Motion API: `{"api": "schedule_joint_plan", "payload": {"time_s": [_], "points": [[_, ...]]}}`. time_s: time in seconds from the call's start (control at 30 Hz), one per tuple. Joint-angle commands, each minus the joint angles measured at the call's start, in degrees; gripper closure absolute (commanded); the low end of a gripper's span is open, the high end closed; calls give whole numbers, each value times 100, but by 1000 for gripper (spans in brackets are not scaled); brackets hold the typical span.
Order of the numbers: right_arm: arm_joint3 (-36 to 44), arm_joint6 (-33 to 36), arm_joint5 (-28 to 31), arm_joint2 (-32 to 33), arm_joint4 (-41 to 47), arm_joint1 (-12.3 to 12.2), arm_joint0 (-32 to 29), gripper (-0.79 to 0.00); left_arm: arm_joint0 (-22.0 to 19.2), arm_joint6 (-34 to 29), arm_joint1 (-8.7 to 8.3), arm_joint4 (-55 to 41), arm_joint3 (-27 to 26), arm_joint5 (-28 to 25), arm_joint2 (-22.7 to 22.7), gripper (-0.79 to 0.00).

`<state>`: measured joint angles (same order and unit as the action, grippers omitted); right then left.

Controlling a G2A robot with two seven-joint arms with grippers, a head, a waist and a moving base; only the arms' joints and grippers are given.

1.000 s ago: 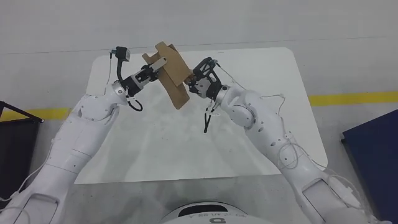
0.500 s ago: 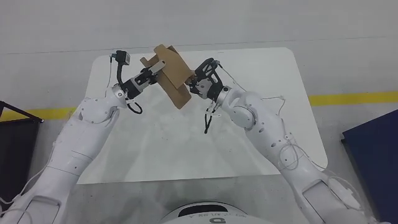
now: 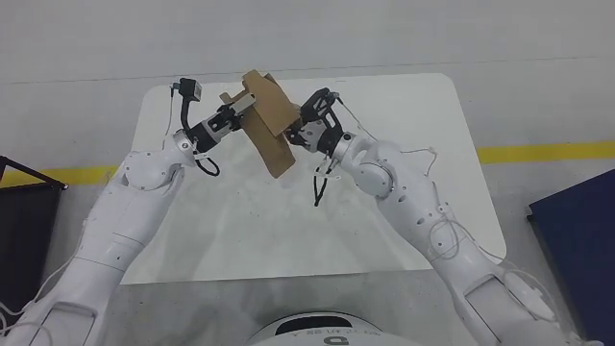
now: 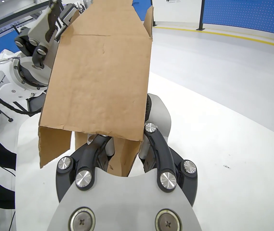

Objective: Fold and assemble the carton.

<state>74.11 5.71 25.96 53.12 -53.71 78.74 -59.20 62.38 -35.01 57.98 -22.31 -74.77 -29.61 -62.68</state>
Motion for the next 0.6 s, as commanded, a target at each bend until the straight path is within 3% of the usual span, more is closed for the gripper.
{"api": "schedule_joint_plan", "payload": {"time_s": [0.0, 0.27, 0.57], "points": [[-19, -49, 80, 8, 77, 6, 4, 0, 5, -13, 10, -14, 16, -9, -13, -785], [-184, -129, 467, 179, 416, -12, 2, 0, 69, -122, 36, -158, 147, -123, -138, -785], [-1269, 639, 2654, 389, 3307, -12, 260, 0, 408, -494, -31, -644, 422, -710, -646, -785]]}}
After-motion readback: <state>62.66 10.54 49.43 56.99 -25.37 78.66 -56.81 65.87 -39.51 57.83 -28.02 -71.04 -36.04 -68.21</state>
